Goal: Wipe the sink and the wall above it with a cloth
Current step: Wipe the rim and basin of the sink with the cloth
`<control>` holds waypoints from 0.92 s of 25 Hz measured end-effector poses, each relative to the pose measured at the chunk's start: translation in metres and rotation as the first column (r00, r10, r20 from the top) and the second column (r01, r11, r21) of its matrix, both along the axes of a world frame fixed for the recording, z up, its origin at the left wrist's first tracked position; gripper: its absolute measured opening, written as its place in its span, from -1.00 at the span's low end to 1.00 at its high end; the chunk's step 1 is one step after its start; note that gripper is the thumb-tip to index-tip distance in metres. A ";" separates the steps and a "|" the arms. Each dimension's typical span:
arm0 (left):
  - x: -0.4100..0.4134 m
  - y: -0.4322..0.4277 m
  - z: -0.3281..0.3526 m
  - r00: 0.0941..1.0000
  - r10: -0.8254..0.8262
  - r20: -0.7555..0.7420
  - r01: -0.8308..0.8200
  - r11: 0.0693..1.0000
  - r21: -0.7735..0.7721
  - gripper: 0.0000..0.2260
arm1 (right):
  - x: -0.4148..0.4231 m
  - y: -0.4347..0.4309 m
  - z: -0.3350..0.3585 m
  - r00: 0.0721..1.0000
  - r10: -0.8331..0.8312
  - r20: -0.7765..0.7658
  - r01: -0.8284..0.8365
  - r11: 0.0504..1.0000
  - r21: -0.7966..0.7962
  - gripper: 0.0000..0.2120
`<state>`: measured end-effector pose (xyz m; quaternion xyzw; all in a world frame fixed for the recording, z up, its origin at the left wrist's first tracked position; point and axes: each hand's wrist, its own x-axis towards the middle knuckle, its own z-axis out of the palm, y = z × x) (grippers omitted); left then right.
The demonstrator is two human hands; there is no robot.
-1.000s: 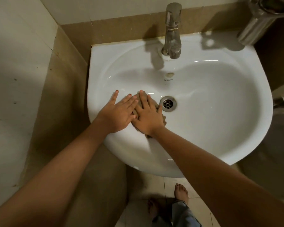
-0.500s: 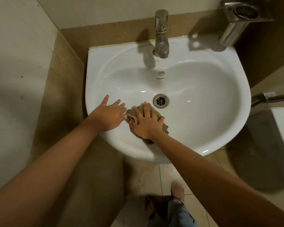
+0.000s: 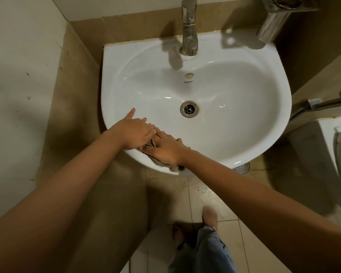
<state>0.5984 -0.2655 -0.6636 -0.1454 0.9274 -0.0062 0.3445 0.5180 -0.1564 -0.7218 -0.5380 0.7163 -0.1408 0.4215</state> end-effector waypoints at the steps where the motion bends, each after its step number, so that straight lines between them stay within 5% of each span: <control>1: -0.004 -0.001 -0.004 1.000 -0.018 0.005 0.018 1.000 -0.016 -0.57 | -0.002 -0.001 -0.003 1.000 -0.002 -0.027 0.002 1.000 0.009 -0.32; 4: -0.026 0.001 -0.024 0.998 -0.059 -0.002 0.059 0.995 -0.081 -0.59 | -0.020 -0.006 -0.016 0.988 -0.001 -0.155 0.007 0.999 0.039 -0.31; 11: -0.063 0.018 -0.063 0.948 0.253 -0.195 -0.271 0.960 -0.069 -0.57 | -0.084 -0.009 -0.040 0.906 0.034 -0.422 -0.011 0.998 0.057 -0.38; 15: -0.063 0.029 -0.064 0.905 0.392 -0.164 -0.399 0.917 -0.011 -0.59 | -0.109 0.000 -0.042 0.857 0.027 -0.515 0.021 0.996 0.088 -0.38; 23: -0.041 0.030 -0.031 0.843 0.519 -0.139 -0.518 0.854 0.049 -0.64 | -0.085 0.026 -0.018 0.925 0.149 -0.350 -0.080 0.976 0.203 -0.41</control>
